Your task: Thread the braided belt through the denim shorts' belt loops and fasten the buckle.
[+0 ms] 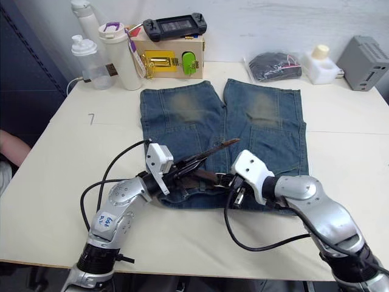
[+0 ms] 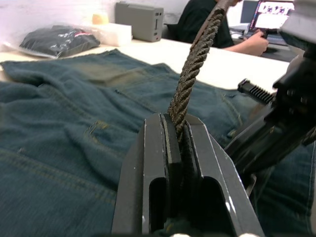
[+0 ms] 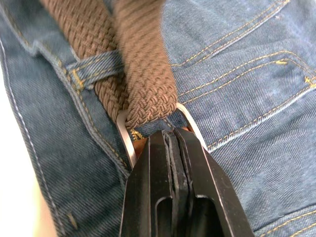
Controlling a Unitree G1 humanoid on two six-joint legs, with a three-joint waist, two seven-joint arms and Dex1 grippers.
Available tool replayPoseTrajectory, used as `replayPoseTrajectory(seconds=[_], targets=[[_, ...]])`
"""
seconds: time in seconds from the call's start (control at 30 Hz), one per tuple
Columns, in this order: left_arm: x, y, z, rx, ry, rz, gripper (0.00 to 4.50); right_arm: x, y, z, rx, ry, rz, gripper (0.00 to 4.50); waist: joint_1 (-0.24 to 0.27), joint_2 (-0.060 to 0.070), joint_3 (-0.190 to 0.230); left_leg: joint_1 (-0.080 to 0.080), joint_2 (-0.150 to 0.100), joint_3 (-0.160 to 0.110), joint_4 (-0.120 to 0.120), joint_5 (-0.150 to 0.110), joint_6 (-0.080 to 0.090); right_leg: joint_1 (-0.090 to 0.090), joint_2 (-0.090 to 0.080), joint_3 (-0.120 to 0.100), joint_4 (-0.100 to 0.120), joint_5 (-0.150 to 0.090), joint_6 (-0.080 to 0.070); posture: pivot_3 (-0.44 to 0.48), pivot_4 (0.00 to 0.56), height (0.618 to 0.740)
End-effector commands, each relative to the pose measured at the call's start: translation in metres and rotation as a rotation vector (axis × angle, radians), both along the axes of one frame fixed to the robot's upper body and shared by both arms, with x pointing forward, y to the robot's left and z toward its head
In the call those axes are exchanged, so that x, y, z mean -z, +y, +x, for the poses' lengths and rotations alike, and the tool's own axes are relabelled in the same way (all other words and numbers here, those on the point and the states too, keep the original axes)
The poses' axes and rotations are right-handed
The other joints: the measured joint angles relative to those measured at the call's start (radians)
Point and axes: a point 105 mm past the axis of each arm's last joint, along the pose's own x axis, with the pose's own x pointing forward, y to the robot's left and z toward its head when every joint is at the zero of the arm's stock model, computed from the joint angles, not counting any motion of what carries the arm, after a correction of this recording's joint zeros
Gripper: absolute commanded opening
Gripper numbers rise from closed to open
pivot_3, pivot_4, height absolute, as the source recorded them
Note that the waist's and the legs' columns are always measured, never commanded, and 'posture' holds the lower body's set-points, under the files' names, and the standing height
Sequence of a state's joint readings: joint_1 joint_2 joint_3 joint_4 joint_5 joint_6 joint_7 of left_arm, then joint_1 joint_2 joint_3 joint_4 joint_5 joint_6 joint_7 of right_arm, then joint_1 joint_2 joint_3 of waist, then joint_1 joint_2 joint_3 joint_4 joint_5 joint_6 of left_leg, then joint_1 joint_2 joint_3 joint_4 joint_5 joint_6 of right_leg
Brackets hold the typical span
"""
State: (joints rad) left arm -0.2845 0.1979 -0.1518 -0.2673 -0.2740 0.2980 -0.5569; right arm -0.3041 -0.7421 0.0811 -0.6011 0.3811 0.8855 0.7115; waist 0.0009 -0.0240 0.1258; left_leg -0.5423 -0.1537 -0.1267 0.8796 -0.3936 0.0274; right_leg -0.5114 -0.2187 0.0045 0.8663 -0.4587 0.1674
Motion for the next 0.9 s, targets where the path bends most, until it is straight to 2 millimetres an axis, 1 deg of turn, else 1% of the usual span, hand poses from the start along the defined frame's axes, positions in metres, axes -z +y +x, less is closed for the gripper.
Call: replayPoseTrajectory(seconds=[0.03,0.13,0.23,0.33,0.5,0.7,0.9], targets=[[-0.016,0.001,-0.005,0.000,-0.050,-0.041,0.00,-0.022,-0.008,-0.001,0.009,-0.034,0.059,0.05,-0.002,0.000,0.000,0.000,0.000,0.000,0.000,0.000,0.000,0.000,0.000,0.000,0.000,0.000,0.000,0.000,0.150,0.645],[-0.015,0.001,-0.005,0.000,-0.047,-0.042,0.00,-0.025,-0.013,0.000,0.019,-0.031,0.063,0.05,-0.003,0.000,0.000,0.000,0.000,0.000,-0.001,0.000,0.000,0.000,0.000,0.000,0.000,0.000,0.000,0.000,0.150,0.645],[-0.014,0.001,-0.005,0.000,-0.045,-0.041,0.00,-0.015,-0.015,0.002,0.035,-0.019,0.016,0.05,-0.004,0.000,0.000,0.000,0.000,0.000,-0.001,0.000,0.000,0.000,0.000,0.000,0.000,0.000,0.000,0.000,0.150,0.645],[-0.015,0.002,-0.005,-0.004,-0.047,-0.041,0.00,-0.004,-0.012,0.003,0.034,-0.005,-0.019,0.05,-0.004,0.000,0.000,0.000,0.000,0.000,-0.001,0.000,0.000,0.000,0.000,0.000,0.000,0.000,0.000,0.000,0.150,0.645],[-0.016,0.002,-0.005,-0.008,-0.049,-0.042,0.00,0.002,-0.007,0.003,0.028,-0.003,-0.034,0.05,-0.004,0.000,0.000,0.000,0.000,0.000,-0.001,0.000,0.000,0.000,0.000,0.000,-0.001,0.000,0.000,0.000,0.150,0.645],[-0.016,0.002,-0.003,-0.014,-0.049,-0.040,0.00,-0.007,0.006,0.002,-0.006,-0.022,-0.001,0.05,-0.005,0.000,0.000,0.000,0.000,0.000,-0.001,0.000,0.000,0.000,0.000,0.000,-0.001,0.000,0.000,0.000,0.150,0.645],[-0.016,0.002,0.000,-0.019,-0.048,-0.041,0.00,-0.007,0.012,-0.002,-0.035,-0.018,-0.008,0.05,-0.003,0.000,0.000,0.000,0.000,0.000,-0.001,0.000,0.000,-0.001,0.000,0.000,-0.001,0.000,0.000,0.000,0.150,0.645]])
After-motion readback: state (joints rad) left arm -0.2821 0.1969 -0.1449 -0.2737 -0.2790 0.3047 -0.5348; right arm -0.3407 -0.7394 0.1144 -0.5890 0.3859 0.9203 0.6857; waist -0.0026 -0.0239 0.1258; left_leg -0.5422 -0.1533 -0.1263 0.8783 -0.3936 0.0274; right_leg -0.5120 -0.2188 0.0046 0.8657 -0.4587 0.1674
